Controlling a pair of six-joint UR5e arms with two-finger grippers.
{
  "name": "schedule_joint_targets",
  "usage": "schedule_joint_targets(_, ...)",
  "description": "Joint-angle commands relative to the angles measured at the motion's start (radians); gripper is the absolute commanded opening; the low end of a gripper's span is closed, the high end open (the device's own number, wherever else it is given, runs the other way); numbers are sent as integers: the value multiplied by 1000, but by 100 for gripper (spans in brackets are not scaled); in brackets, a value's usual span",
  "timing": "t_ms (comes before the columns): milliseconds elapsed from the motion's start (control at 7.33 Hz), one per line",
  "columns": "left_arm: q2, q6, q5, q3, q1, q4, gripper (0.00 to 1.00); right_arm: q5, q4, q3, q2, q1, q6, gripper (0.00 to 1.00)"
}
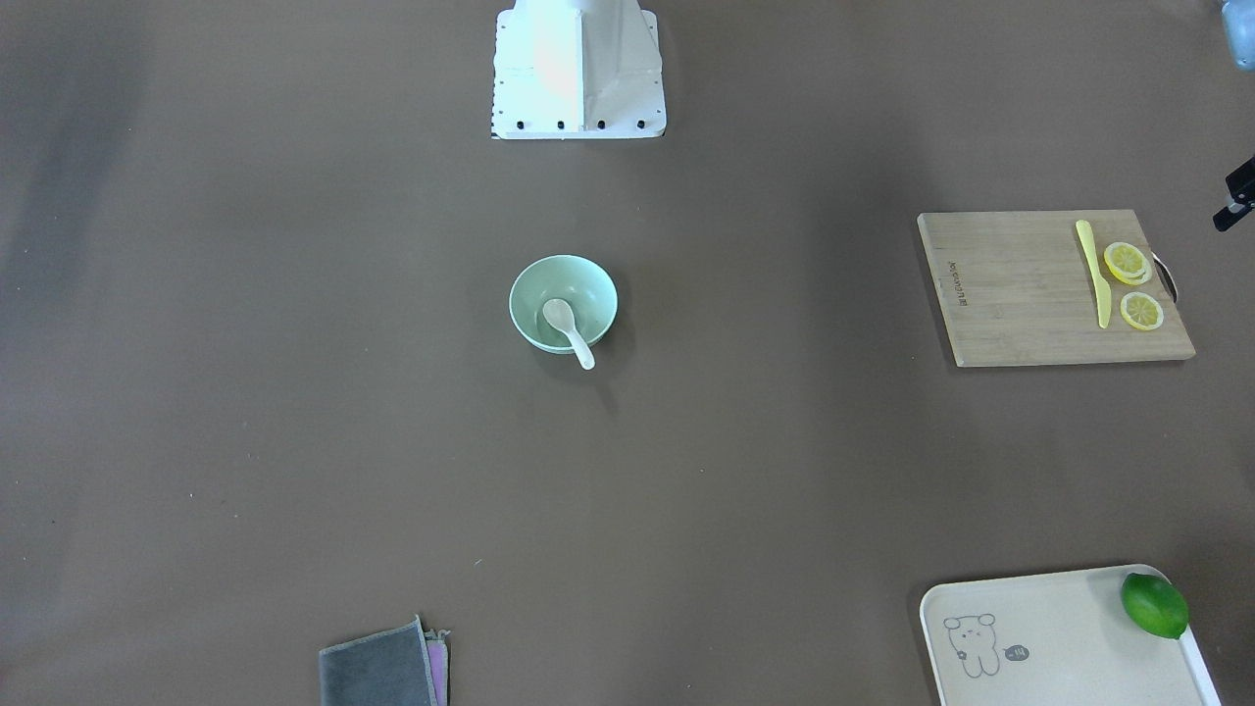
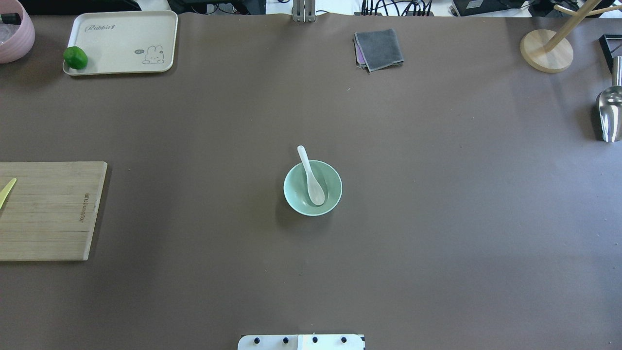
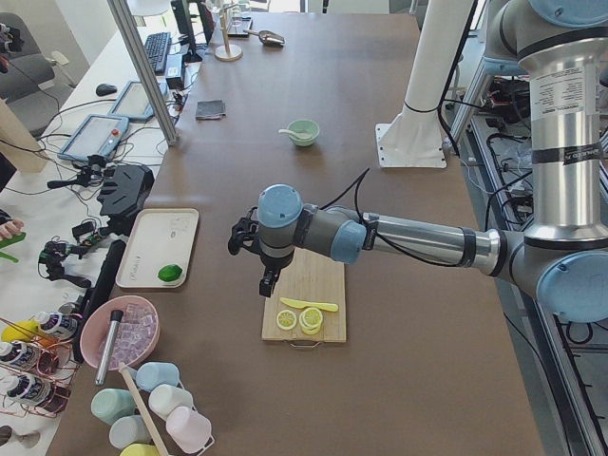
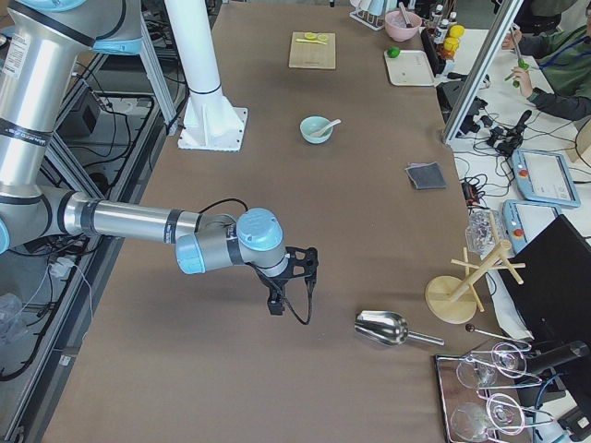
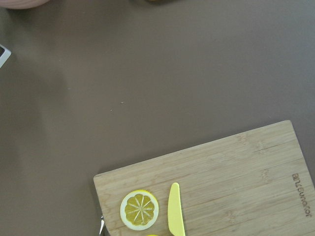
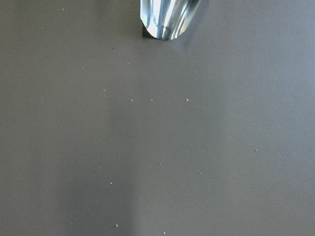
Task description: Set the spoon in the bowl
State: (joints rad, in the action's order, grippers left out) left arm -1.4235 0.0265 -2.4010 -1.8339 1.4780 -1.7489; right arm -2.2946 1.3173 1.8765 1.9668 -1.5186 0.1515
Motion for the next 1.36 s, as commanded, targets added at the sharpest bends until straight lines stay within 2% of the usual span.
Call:
schedule_joint_targets(0, 26, -8, -7, -4, 25, 6, 98, 17, 276, 126, -22, -32, -122, 100)
schedule_joint_targets(136, 87, -7, -13, -11, 22, 2, 98, 20, 398, 180, -34, -60, -127, 100)
schedule_joint_targets(409, 127, -7, 0, 22, 19, 5, 98, 9, 398, 176, -36, -60, -125, 100)
schedule_joint_targets(682, 162, -8, -4, -25, 28, -15, 98, 7, 398, 176, -34, -60, -125, 100)
schedule_joint_targets(1227, 164, -7, -1, -47, 42, -17, 98, 6, 396, 176, -35, -58, -125, 100)
